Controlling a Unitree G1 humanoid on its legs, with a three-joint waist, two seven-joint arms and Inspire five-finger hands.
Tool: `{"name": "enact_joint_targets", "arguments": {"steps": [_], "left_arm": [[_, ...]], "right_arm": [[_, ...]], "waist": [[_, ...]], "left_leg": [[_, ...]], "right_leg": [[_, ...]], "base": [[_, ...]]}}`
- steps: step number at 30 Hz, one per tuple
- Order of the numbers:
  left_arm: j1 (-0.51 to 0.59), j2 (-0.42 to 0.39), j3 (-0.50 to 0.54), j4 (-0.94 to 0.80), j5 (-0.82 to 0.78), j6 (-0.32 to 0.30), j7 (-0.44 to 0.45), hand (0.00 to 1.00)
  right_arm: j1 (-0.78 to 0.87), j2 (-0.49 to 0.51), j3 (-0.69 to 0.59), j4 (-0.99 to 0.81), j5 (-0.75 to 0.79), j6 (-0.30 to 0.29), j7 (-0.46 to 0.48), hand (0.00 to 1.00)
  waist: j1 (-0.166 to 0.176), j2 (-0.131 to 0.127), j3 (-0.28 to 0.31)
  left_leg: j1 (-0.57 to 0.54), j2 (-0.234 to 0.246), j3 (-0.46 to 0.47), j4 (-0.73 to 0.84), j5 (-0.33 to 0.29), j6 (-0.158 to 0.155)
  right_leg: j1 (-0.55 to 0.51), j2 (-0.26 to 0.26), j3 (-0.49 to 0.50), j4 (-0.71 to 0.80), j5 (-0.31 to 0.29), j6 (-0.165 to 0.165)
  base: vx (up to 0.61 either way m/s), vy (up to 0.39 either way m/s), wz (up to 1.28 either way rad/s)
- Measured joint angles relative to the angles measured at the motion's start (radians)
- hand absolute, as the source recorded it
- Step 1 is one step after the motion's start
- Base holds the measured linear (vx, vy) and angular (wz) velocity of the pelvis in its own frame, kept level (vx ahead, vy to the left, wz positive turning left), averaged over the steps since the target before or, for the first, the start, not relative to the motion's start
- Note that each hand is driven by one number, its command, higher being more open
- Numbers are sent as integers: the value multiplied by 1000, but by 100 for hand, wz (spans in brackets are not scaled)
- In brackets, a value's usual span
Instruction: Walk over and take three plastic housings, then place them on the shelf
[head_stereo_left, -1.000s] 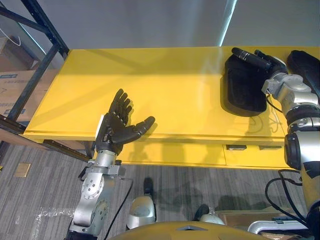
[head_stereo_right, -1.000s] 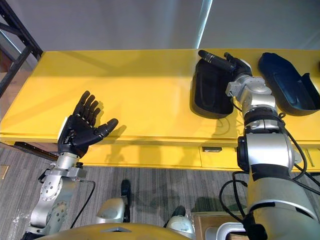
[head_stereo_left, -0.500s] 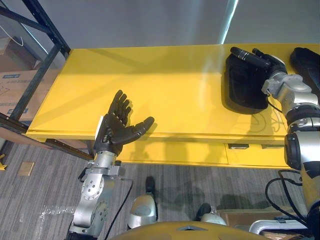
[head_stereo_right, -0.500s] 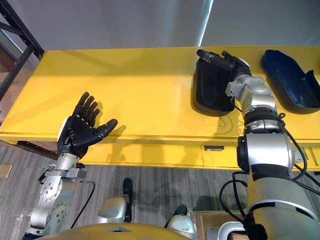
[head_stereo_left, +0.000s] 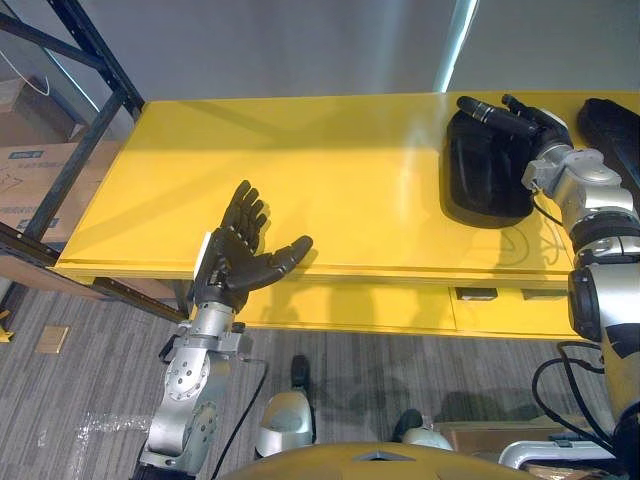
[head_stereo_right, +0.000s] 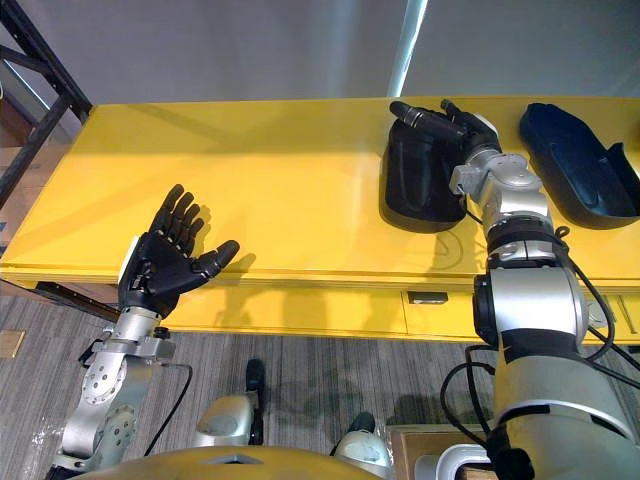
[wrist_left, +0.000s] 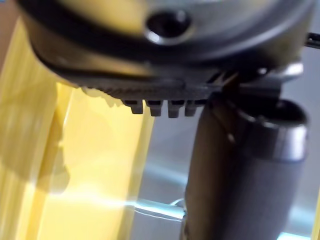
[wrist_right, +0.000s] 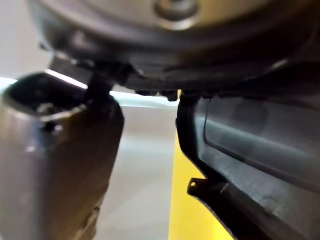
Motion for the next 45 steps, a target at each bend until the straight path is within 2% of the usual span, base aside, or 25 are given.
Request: {"name": "enact_joint_targets", "arguments": {"steps": [16, 25, 38, 45], "left_arm": [[-1, 0, -2, 58, 0, 0, 0, 100], [-1, 0, -2, 58, 0, 0, 0, 100], [0, 0, -1, 58, 0, 0, -6, 100], [0, 0, 0, 58, 0, 0, -6, 100]], "right_arm": [[38, 0, 1, 0, 8, -55, 17, 100], [67, 0, 25, -2, 37, -90, 69, 100], [87, 2, 42, -21, 71, -92, 146, 100], [89, 5, 68, -31, 72, -99, 102, 100]], "waist": [[1, 4, -4], [2, 7, -8], [10, 11, -13], [16, 10, -13]], "left_leg": [[2, 1, 0, 0, 0, 0], [1, 1, -1, 0, 0, 0], [8, 0, -8, 0, 0, 0], [10, 0, -8, 0, -1, -1]], "right_leg": [[4, 2, 0, -3, 1, 0], [4, 2, -1, -5, 1, 1], [21, 4, -11, -17, 4, 4], [22, 5, -10, -19, 4, 4]], "base": [[0, 0, 0], [0, 0, 0], [0, 0, 1], [0, 0, 0]]}}
